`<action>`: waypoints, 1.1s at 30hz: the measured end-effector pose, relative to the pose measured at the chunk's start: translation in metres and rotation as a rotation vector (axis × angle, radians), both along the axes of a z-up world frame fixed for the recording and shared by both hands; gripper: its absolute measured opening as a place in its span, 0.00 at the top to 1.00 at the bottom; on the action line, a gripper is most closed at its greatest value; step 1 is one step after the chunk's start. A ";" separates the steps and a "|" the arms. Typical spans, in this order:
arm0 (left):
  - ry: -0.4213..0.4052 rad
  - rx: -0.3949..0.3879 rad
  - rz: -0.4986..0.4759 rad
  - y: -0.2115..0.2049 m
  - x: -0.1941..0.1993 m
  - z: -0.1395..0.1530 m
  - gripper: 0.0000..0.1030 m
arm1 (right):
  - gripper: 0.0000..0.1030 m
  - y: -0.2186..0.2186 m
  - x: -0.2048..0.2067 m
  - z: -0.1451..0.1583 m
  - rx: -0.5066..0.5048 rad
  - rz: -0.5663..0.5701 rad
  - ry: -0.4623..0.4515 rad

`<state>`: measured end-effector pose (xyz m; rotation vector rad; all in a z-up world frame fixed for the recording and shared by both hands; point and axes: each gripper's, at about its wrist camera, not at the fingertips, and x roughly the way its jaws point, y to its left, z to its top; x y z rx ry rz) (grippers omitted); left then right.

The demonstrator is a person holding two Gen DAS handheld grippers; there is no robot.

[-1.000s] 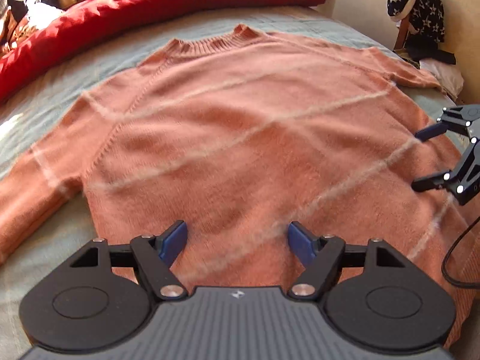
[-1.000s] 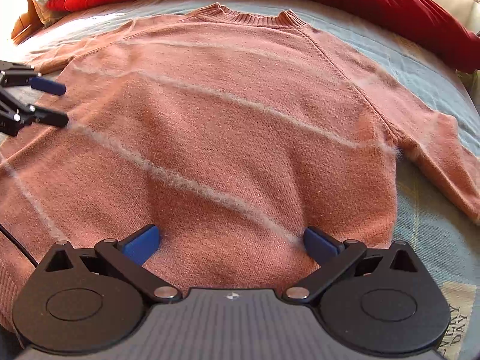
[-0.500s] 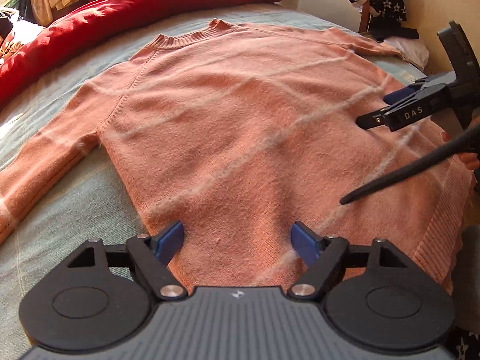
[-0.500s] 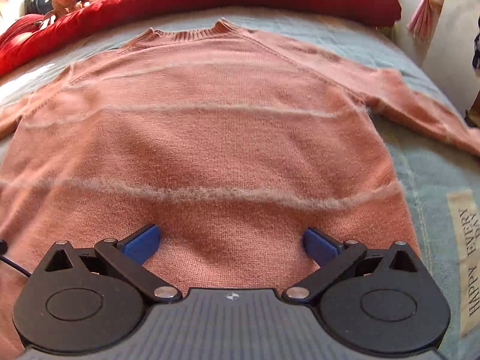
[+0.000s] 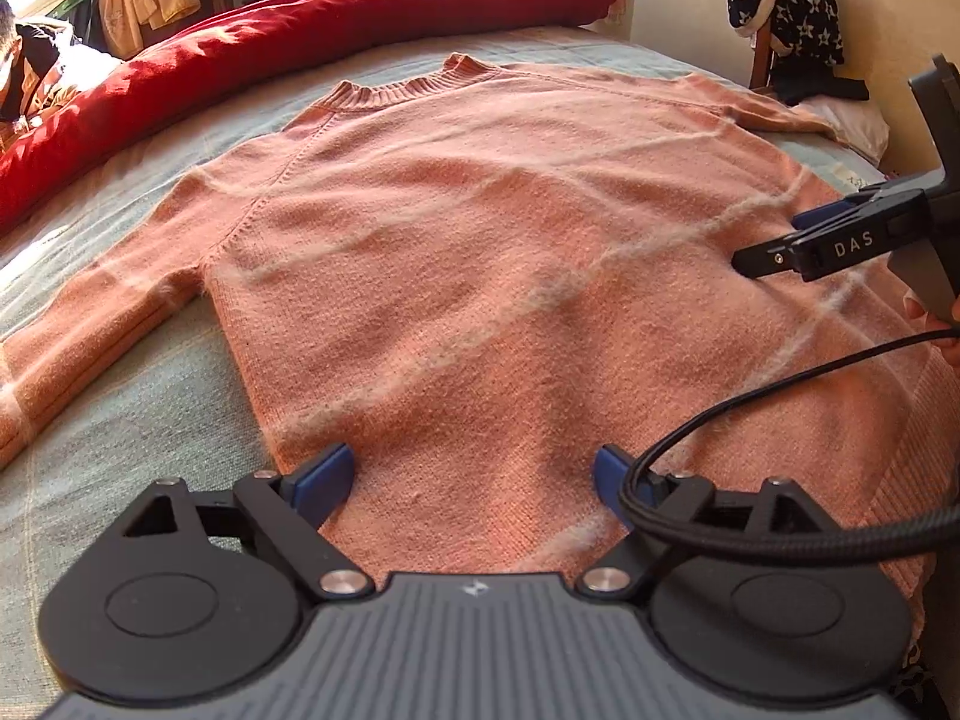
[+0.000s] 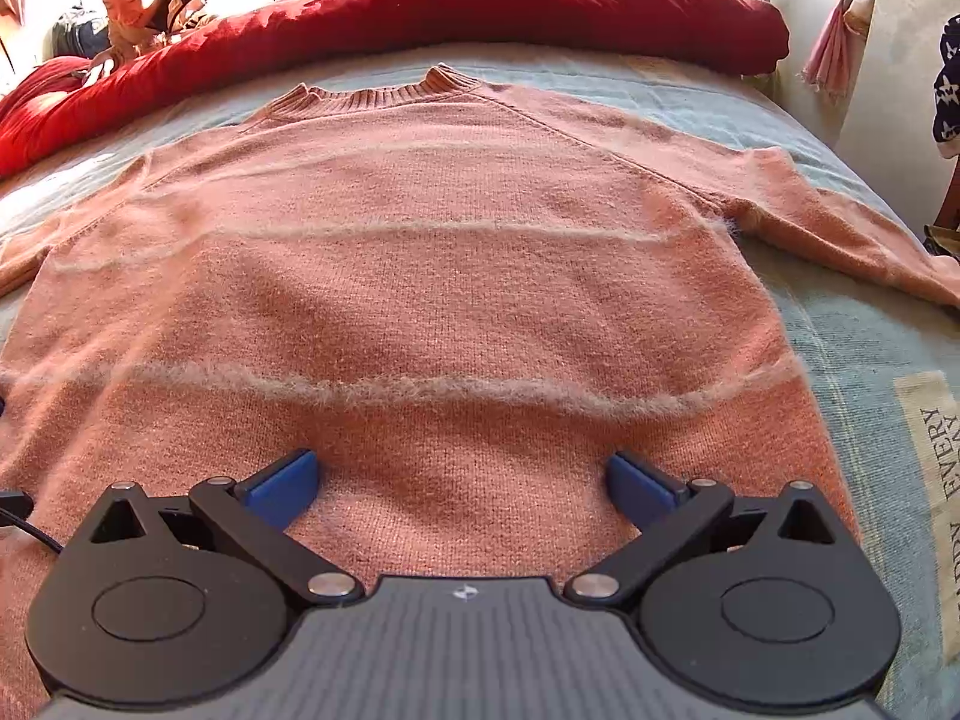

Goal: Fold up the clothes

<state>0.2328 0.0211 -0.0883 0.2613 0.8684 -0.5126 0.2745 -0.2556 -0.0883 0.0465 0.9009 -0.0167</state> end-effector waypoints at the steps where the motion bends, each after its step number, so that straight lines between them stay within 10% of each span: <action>1: -0.006 0.002 0.001 -0.001 -0.001 0.000 0.14 | 0.00 0.000 0.000 0.000 0.000 -0.001 -0.006; 14: -0.230 0.079 0.123 -0.007 -0.082 -0.003 0.14 | 0.00 0.010 -0.088 0.001 -0.013 0.016 -0.109; 21: -0.190 0.006 0.204 0.010 -0.138 0.005 0.14 | 0.00 0.010 -0.164 -0.007 -0.015 0.014 -0.154; 27: -0.254 -0.058 0.153 -0.019 -0.109 0.040 0.14 | 0.00 0.009 -0.162 -0.009 0.004 0.002 -0.155; 33: -0.224 -0.159 0.119 -0.086 0.001 0.047 0.14 | 0.00 0.004 -0.162 -0.011 0.020 0.018 -0.169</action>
